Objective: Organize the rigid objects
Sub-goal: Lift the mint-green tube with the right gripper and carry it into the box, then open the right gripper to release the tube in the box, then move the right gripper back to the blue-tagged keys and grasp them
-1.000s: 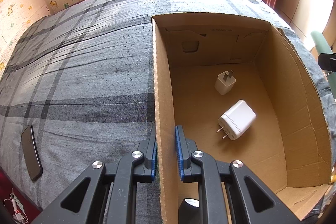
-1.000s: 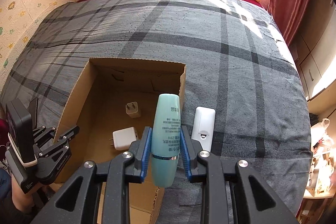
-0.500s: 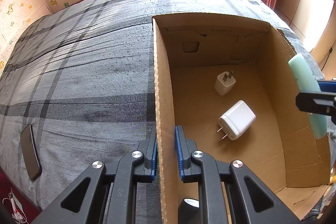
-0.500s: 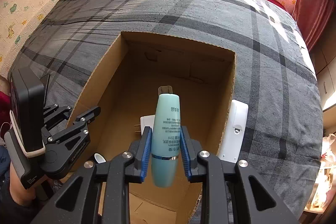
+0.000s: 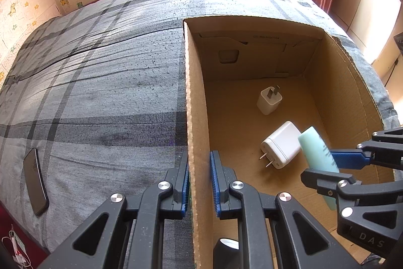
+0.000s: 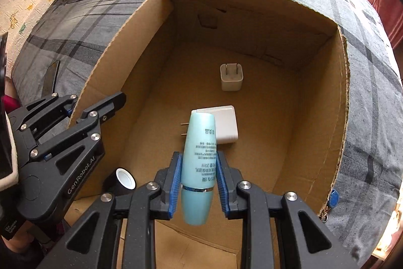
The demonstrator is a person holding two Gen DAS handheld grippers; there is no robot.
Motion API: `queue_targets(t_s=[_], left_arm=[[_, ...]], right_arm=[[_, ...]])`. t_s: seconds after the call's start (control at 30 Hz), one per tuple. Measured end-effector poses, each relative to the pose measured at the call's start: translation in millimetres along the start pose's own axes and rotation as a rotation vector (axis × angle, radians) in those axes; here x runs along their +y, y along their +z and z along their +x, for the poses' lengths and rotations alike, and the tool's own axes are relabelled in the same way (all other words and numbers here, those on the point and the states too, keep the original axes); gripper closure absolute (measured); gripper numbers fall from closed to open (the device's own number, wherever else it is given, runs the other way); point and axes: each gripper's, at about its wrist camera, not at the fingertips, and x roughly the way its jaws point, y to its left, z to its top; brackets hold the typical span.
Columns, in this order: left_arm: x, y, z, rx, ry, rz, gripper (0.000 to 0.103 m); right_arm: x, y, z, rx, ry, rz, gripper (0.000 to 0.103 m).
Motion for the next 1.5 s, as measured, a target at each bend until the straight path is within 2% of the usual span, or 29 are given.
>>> queue_targets(t_s=[0.53, 0.77, 1.0, 1.23, 1.5], left_arm=[[0.1, -0.5, -0.5, -0.002, 0.0, 0.001, 0.086], [-0.4, -0.7, -0.2, -0.002, 0.004, 0.003, 0.086], [-1.0, -1.4, 0.0, -0.001, 0.005, 0.004, 0.086], [-1.3, -0.8, -0.1, 0.0, 0.007, 0.005, 0.086], [-1.3, -0.7, 0.4, 0.0, 0.011, 0.005, 0.086]], right_arm=[[-0.5, -8.1, 45.6, 0.159, 0.044, 0.02, 0.076], [5.1, -3.9, 47.9, 0.144, 0.037, 0.012, 0.075], [10.6, -16.0, 37.1, 0.111, 0.024, 0.008, 0.075], [17.0, -24.8, 17.4, 0.047, -0.015, -0.02, 0.063], [20.9, -24.6, -9.8, -0.004, -0.053, -0.037, 0.058]])
